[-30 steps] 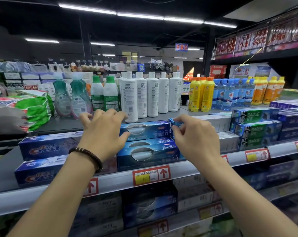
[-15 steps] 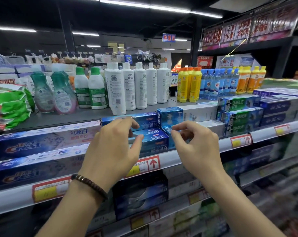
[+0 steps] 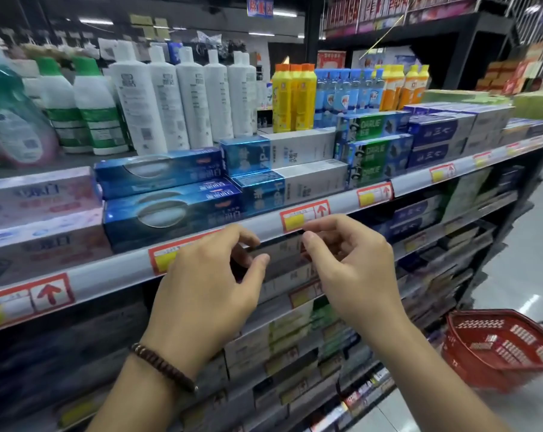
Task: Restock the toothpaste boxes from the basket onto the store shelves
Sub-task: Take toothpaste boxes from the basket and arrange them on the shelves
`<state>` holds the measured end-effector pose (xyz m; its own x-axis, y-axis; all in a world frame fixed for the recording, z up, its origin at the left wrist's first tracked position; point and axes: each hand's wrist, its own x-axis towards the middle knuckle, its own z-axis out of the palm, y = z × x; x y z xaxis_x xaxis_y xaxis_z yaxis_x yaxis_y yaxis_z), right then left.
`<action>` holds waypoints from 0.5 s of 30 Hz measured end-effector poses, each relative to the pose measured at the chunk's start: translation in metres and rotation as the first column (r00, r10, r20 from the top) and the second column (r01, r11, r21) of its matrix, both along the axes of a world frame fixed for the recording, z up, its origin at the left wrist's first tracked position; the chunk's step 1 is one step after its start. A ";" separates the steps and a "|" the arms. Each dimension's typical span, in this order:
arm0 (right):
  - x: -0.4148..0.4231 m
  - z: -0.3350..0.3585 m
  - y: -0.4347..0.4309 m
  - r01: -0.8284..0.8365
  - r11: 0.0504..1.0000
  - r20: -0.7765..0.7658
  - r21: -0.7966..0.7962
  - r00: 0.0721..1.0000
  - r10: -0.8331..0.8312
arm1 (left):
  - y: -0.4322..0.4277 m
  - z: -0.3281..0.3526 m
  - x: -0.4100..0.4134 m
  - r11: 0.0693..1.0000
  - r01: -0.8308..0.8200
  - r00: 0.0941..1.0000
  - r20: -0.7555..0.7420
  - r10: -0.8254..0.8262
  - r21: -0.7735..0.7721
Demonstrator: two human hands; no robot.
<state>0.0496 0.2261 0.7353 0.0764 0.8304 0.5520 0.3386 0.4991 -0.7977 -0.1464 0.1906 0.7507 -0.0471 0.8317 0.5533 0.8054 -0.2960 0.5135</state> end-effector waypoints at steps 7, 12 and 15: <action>0.060 -0.031 -0.034 -0.036 0.997 0.020 -0.075 0.999 0.038 | -0.015 -0.043 0.062 0.991 0.008 0.992 0.128 0.009 -0.132; 0.109 -0.068 -0.055 -0.039 0.990 0.017 -0.139 0.999 0.042 | -0.032 -0.083 0.112 0.980 0.017 0.979 0.202 0.024 -0.200; 0.137 -0.101 -0.063 -0.019 0.983 -0.007 -0.183 1.000 0.018 | -0.040 -0.112 0.142 0.965 0.035 0.965 0.258 0.035 -0.259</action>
